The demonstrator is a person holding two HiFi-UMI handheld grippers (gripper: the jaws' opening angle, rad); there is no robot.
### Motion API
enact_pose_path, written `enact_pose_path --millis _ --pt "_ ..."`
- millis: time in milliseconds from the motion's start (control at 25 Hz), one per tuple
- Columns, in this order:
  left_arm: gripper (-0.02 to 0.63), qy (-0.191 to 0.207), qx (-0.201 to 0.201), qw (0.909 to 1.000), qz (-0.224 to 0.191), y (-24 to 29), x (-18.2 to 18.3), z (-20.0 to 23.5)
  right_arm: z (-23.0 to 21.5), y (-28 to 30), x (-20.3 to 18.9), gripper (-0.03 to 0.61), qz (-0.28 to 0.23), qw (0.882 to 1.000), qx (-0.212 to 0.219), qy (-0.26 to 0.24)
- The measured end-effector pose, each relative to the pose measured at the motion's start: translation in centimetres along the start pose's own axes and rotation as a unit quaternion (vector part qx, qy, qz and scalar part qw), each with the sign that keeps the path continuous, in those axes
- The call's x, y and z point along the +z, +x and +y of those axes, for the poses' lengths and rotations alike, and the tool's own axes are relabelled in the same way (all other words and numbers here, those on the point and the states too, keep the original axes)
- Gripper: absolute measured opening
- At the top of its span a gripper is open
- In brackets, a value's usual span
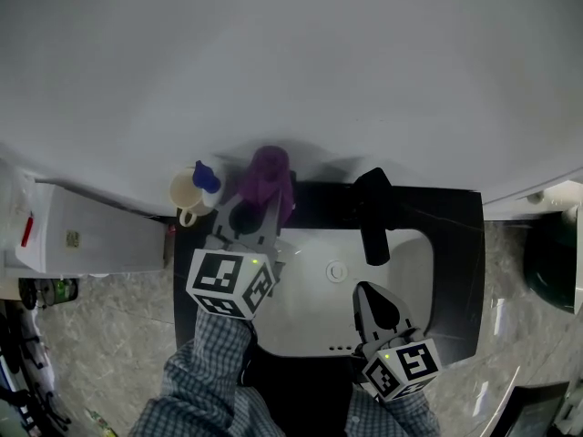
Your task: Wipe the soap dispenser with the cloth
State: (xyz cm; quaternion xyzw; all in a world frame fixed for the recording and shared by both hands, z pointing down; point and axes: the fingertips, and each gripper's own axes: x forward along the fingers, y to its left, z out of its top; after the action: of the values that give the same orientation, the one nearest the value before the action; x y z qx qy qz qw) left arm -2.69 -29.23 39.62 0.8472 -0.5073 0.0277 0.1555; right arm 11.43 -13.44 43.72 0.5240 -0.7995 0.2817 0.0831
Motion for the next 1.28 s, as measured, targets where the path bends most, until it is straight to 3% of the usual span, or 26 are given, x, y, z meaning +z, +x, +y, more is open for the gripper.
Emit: enact_pose_path --millis 360,680,840,1120,1280 --pt "0.060 -0.006 -0.028 0.9996 -0.006 1.9 -1.0 -1.9 -0.8 -0.5 -0.7 0.018 0.007 1.000 -0.008 0.008" --pt "0.060 -0.020 -0.032 0.9984 0.042 3.6 -5.1 -2.9 -1.4 -0.7 -1.0 0.018 0.008 1.000 -0.012 0.016" --pt "0.060 0.006 -0.047 0.9974 0.055 4.1 -6.2 -3.7 -1.9 -0.8 -1.5 0.018 0.011 1.000 -0.012 0.018" --pt "0.060 0.015 -0.070 0.9948 0.072 4.5 -8.8 -4.6 -2.0 -0.9 -1.3 0.018 0.009 1.000 -0.012 0.017" --pt "0.060 -0.018 -0.046 0.9939 0.098 3.6 -11.0 -3.6 -2.1 -1.1 -1.3 0.018 0.008 1.000 -0.013 0.016"
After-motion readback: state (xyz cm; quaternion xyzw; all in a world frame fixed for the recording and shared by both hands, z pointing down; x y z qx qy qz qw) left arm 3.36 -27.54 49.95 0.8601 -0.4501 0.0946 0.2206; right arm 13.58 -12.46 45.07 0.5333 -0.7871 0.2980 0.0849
